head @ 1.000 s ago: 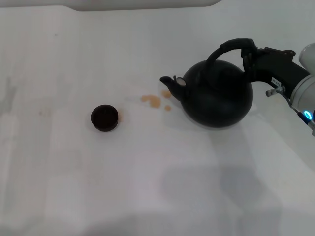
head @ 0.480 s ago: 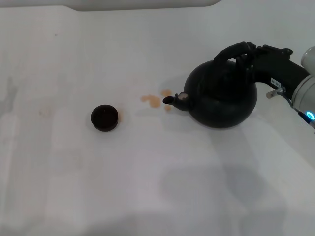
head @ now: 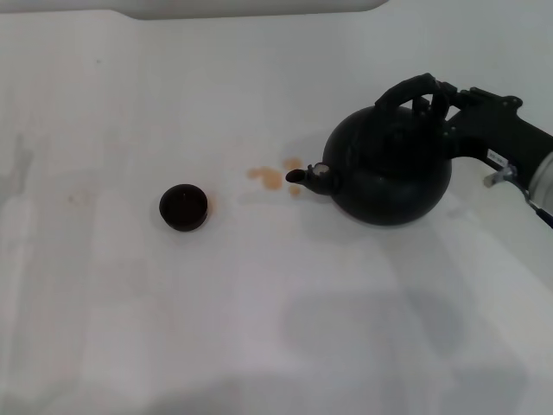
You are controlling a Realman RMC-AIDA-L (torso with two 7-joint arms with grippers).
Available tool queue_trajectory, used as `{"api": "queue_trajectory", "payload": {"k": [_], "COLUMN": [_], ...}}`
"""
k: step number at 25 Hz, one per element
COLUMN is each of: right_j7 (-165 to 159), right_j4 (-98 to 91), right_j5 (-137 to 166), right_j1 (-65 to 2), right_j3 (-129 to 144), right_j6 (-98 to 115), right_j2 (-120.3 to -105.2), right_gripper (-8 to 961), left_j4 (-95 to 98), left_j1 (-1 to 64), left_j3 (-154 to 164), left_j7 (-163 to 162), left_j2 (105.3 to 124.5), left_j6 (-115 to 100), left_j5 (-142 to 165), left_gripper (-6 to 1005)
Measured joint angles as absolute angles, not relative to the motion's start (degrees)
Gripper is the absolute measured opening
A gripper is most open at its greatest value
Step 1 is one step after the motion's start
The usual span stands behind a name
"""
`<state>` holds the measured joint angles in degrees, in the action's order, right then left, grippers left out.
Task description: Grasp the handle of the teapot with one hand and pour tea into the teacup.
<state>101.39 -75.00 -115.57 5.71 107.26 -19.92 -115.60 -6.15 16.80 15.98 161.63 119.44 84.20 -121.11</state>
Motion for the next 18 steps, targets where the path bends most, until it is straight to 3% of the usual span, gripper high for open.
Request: {"api": "queue_trajectory", "payload": {"k": [18], "right_j7": [115.3], "right_j4": [-54.2], "right_j5": [-136.8], "right_j1": [7.4], "right_j3": [90.1], "right_j6": [-52.1], "right_j2": [-115.6], "right_gripper": [378], "left_j4": [-6.2], "left_j1": [17.1], "left_j3": [16.3], "left_j7": [161.6], "left_j2": [119.44], "left_j6": [84.2], "left_j5": [-121.1], "left_gripper": [890]}}
